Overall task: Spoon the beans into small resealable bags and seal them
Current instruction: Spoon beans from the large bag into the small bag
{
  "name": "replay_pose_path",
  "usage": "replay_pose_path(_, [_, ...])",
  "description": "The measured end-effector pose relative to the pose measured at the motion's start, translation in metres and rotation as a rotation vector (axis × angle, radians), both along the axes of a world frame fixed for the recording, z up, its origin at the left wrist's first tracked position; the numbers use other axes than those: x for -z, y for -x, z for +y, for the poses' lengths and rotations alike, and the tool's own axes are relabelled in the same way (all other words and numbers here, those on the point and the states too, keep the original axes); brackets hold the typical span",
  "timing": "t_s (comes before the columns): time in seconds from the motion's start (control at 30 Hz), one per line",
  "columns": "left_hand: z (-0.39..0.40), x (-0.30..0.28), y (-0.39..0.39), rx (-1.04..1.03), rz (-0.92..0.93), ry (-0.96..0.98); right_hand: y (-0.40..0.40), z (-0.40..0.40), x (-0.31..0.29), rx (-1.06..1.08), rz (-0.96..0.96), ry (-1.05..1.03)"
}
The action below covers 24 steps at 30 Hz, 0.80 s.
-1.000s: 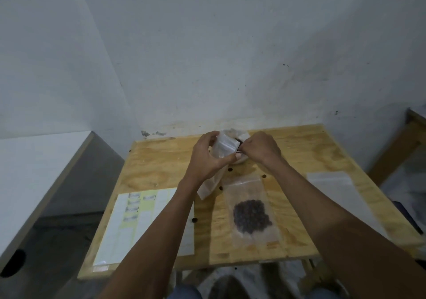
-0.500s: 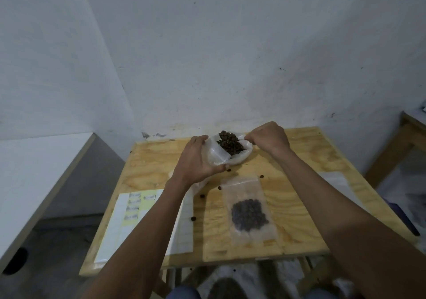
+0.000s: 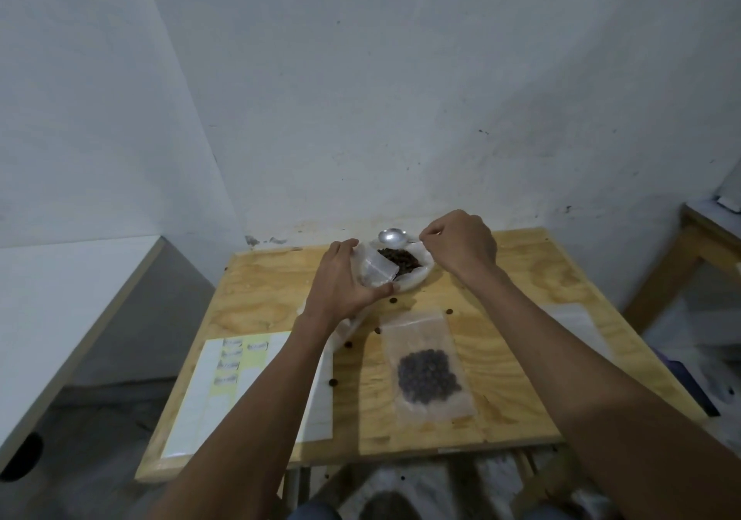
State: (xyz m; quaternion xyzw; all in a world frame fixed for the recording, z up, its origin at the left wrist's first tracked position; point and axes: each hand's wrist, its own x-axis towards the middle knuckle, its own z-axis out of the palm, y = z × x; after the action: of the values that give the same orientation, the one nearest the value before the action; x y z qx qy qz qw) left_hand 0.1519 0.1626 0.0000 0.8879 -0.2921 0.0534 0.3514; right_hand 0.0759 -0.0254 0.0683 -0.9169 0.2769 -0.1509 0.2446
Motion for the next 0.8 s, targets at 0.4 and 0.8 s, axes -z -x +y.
replay_pose_path(0.4, [-0.012,0.001,0.005,0.094,0.013,0.048,-0.005,0.014,0.043,-0.027,0.145,-0.035])
replay_pose_path(0.8, [-0.007,0.007,0.003,0.061,0.016,0.076,-0.01,-0.01,0.042,-0.022,0.034,-0.341])
